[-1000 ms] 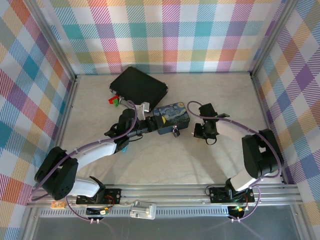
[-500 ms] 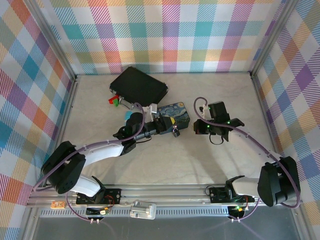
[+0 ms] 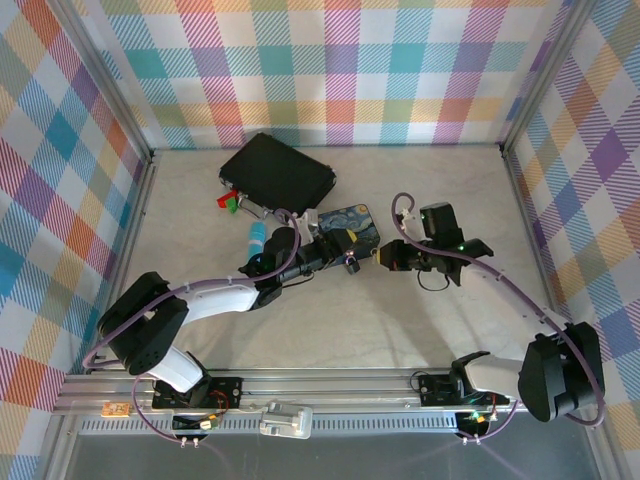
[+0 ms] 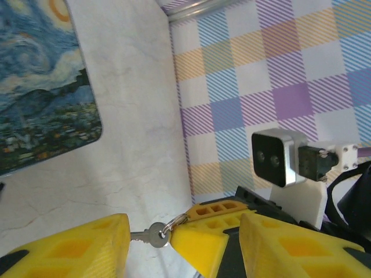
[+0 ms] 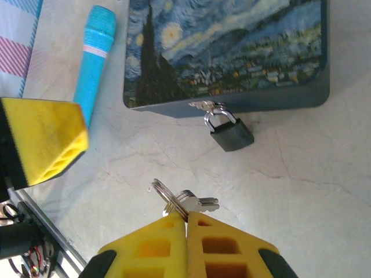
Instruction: Unlock the padlock with the key
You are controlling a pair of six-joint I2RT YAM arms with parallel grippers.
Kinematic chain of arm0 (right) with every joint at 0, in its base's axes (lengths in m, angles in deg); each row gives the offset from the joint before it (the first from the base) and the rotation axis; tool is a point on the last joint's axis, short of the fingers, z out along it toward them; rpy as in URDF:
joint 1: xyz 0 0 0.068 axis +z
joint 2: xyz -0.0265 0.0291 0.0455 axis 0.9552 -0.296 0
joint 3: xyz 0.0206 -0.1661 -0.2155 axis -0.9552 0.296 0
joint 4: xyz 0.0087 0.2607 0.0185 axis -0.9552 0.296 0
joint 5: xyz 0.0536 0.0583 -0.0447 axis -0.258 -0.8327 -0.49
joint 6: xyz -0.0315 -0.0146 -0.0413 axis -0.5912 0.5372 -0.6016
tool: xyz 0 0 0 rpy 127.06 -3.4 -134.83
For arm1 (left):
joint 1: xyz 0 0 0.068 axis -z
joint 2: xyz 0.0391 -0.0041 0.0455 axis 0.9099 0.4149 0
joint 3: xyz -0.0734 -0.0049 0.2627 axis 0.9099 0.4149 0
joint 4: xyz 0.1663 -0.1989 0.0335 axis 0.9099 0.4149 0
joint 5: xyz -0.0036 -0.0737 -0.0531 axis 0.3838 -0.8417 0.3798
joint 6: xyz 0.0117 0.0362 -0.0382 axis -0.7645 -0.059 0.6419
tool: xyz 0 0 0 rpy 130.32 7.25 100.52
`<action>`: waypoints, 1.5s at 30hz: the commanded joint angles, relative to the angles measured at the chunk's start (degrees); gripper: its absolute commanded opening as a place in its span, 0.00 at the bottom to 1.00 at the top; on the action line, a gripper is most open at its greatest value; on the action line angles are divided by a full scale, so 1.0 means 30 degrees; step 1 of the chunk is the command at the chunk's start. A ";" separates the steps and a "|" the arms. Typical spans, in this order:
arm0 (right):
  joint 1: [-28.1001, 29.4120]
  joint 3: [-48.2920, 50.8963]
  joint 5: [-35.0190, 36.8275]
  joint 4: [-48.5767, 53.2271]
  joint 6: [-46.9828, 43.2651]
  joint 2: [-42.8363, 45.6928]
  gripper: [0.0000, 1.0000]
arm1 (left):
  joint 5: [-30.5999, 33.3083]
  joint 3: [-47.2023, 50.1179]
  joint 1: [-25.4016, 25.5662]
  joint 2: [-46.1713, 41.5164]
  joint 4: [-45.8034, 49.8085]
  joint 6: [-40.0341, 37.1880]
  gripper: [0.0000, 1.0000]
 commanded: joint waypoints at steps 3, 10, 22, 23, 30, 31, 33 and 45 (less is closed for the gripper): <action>0.0052 0.2871 0.0005 -0.0718 0.3843 -0.0149 0.00 | 0.1926 0.0728 0.0180 -0.1759 0.2035 -0.0423 0.54; 0.0125 0.4551 0.3366 0.0450 0.5233 -0.0401 0.00 | 0.2849 0.0926 0.0172 -0.2944 0.4172 -0.1451 0.54; 0.0452 0.3336 0.6601 0.3705 0.3722 0.0097 0.45 | 0.3839 0.0574 0.0161 -0.3835 0.5956 -0.2317 0.55; 0.0652 0.3163 0.6611 0.3709 0.3501 -0.0173 0.45 | 0.3883 0.0562 0.0133 -0.3895 0.6075 -0.2367 0.55; 0.2331 0.2655 0.7500 0.3435 0.2986 -0.2182 0.44 | 0.4361 0.0513 0.0151 -0.4423 0.6957 -0.2780 0.55; 0.2526 0.2629 0.7660 0.3455 0.2996 -0.2337 0.44 | 0.4436 0.0530 0.0128 -0.4521 0.7036 -0.2812 0.55; 0.2967 0.2516 0.8006 0.3539 0.3068 -0.2662 0.44 | 0.4566 0.0581 0.0149 -0.4683 0.7212 -0.2919 0.56; 0.4023 0.2263 1.0513 0.3397 0.3848 -0.4412 0.43 | 0.5257 0.0794 0.0116 -0.5321 0.7814 -0.3174 0.58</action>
